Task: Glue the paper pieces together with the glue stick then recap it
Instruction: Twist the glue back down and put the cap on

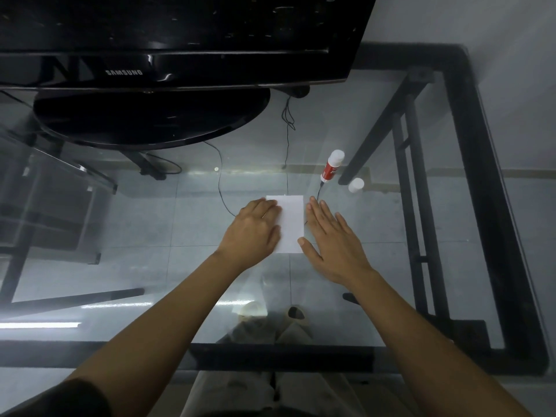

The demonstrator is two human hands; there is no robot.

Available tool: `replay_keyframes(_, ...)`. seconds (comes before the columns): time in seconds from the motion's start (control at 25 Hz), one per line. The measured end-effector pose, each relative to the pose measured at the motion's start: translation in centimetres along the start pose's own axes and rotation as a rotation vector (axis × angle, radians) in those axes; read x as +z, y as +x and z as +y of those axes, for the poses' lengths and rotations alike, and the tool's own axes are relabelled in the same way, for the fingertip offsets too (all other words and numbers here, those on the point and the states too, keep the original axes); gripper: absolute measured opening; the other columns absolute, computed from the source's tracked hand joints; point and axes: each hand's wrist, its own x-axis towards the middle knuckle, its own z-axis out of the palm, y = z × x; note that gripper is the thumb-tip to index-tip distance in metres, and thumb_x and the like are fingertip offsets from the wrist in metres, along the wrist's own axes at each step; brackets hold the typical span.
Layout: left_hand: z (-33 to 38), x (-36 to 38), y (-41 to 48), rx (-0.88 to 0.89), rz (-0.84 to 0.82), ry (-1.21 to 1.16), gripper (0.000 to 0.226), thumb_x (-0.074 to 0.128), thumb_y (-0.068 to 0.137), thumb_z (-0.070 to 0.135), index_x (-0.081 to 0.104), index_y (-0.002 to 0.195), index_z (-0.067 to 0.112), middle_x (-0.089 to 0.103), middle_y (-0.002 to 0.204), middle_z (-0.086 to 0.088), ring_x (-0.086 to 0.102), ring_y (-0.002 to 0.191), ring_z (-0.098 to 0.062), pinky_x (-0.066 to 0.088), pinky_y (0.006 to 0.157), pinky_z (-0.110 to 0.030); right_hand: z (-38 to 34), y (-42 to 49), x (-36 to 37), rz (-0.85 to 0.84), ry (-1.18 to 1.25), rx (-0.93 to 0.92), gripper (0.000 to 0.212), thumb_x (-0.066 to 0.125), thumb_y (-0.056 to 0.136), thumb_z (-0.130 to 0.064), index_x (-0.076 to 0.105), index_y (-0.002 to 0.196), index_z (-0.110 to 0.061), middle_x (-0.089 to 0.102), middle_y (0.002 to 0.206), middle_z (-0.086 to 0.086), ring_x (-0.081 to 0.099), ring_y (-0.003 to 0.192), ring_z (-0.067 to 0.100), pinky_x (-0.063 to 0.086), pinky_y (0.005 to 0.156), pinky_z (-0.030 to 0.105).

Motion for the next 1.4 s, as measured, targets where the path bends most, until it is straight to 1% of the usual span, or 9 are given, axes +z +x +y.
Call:
replay_keyframes(0.12, 0.5, -0.4, 0.3, -0.059, 0.059, -0.068, 0.04, 0.055, 0.089, 0.025, 0.049, 0.121, 0.002, 0.047, 0.133, -0.022, 0.045, 0.118, -0.037, 0.039, 0.098, -0.046, 0.1, -1.4, 0.1, 0.065, 0.068, 0.126, 0.064, 0.007, 0.088, -0.055, -0.018, 0.137, -0.022, -0.018, 0.147, -0.007, -0.018, 0.137, 0.011, -0.012, 0.11, 0.028)
replay_keyframes(0.28, 2.5, -1.0, 3.5, -0.14, 0.214, -0.259, 0.041, 0.057, 0.089, 0.028, 0.05, 0.122, 0.006, 0.053, 0.128, -0.016, 0.048, 0.115, -0.029, 0.038, 0.095, -0.031, 0.7, -2.7, 0.3, 0.108, 0.077, 0.263, 0.066, 0.003, 0.086, -0.056, -0.018, 0.137, -0.02, -0.015, 0.151, -0.002, -0.018, 0.138, 0.014, -0.012, 0.111, 0.032)
replay_keyframes(0.48, 4.8, -0.8, 9.6, -0.162, 0.123, -0.465, 0.056, 0.067, 0.082, 0.032, 0.047, 0.129, 0.008, 0.057, 0.129, -0.014, 0.051, 0.116, -0.026, 0.034, 0.092, -0.026, 0.9, -2.7, 1.2, 0.113, 0.034, 0.296, 0.066, 0.009, 0.09, -0.053, -0.008, 0.143, -0.017, -0.007, 0.156, 0.003, -0.018, 0.137, 0.013, -0.013, 0.11, 0.032)
replay_keyframes(0.76, 5.7, -0.1, 10.6, -0.225, 0.124, -0.661, 0.034, 0.065, 0.085, 0.026, 0.054, 0.112, 0.007, 0.065, 0.112, -0.01, 0.058, 0.098, -0.015, 0.041, 0.082, -0.02, 1.3, -2.5, 1.7, 0.155, 0.042, 0.283, 0.065, 0.015, 0.093, -0.052, -0.004, 0.144, -0.017, -0.003, 0.156, 0.002, -0.018, 0.137, 0.012, -0.015, 0.108, 0.03)
replay_keyframes(0.88, 5.4, -1.2, 8.4, -0.235, 0.057, -0.838, 0.036, 0.056, 0.09, 0.033, 0.053, 0.12, 0.014, 0.063, 0.108, -0.007, 0.061, 0.091, -0.016, 0.052, 0.079, -0.024, 1.2, -2.4, 0.3, 0.237, 0.221, 0.302, 0.06, 0.028, 0.094, -0.048, 0.018, 0.143, -0.016, 0.021, 0.154, 0.005, 0.012, 0.142, 0.019, 0.005, 0.112, 0.031)
replay_keyframes(1.04, 4.6, -2.7, 4.6, -0.297, 0.104, -0.972, 0.03, 0.06, 0.087, 0.033, 0.053, 0.112, 0.019, 0.064, 0.095, -0.003, 0.065, 0.084, -0.014, 0.054, 0.077, -0.028, -0.3, -0.5, -3.8, 0.468, 0.629, 0.359, 0.037, 0.043, 0.093, -0.04, 0.056, 0.121, -0.019, 0.061, 0.122, 0.003, 0.054, 0.11, 0.013, 0.035, 0.09, 0.014)
replay_keyframes(1.2, 4.2, -3.6, 2.9, -0.321, 0.132, -0.999, 0.018, 0.066, 0.083, 0.029, 0.053, 0.087, 0.016, 0.066, 0.086, -0.005, 0.064, 0.079, -0.02, 0.053, 0.072, -0.031, -2.3, 1.9, -7.5, 0.384, 0.961, 0.334, 0.025, 0.051, 0.086, -0.049, 0.066, 0.098, -0.034, 0.064, 0.086, -0.025, 0.057, 0.079, -0.016, 0.037, 0.063, -0.003)
replay_keyframes(1.28, 4.0, -3.9, 2.5, -0.312, 0.135, -1.011, 0.017, 0.066, 0.084, 0.029, 0.054, 0.085, 0.016, 0.067, 0.082, -0.005, 0.062, 0.073, -0.015, 0.05, 0.068, -0.027, -2.9, 2.6, -8.1, 0.368, 1.037, 0.313, 0.016, 0.057, 0.083, -0.047, 0.067, 0.078, -0.036, 0.066, 0.074, -0.023, 0.061, 0.076, -0.012, 0.041, 0.063, 0.002)
replay_keyframes(1.4, 3.6, -4.3, 2.2, -0.271, 0.129, -0.967, 0.018, 0.064, 0.084, 0.033, 0.055, 0.093, 0.02, 0.065, 0.094, 0.0, 0.062, 0.082, -0.014, 0.051, 0.07, -0.028, -3.2, 3.1, -8.1, 0.4, 1.159, 0.362, 0.022, 0.064, 0.079, -0.047, 0.07, 0.071, -0.027, 0.072, 0.075, -0.009, 0.067, 0.078, 0.002, 0.047, 0.073, 0.016)
